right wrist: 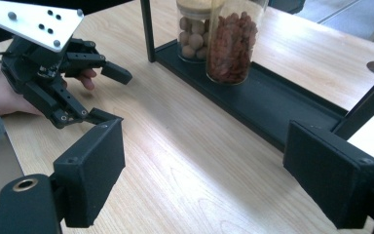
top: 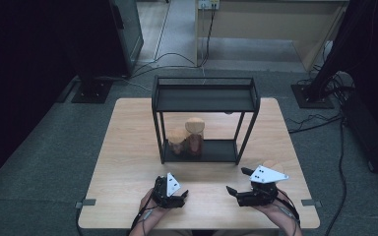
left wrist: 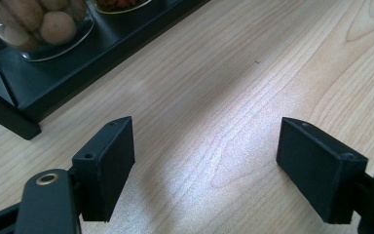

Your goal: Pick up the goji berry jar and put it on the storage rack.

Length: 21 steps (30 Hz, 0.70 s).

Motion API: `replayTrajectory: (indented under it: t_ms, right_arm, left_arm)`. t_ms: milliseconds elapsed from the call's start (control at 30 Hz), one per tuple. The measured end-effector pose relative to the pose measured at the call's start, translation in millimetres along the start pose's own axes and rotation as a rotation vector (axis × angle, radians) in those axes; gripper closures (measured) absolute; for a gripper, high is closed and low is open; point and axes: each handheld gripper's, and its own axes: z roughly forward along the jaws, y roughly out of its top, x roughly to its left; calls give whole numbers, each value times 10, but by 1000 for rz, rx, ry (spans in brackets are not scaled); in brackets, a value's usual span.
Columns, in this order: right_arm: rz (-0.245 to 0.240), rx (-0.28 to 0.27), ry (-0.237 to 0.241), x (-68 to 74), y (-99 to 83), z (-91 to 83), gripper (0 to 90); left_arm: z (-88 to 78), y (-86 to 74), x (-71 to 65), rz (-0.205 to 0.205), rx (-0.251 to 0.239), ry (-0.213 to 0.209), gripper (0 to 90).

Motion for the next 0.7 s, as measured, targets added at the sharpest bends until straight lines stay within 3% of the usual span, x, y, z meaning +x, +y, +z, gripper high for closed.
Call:
replayTrajectory:
  t_ms: [500, 700]
  right_arm:
    - [0, -45, -27, -88, -64, -253, 151]
    - [-14, -37, -31, -115, -70, -313, 151]
  left_arm:
    - [0, 0, 0, 0, 0, 0, 217]
    - [0, 0, 0, 0, 0, 0, 217]
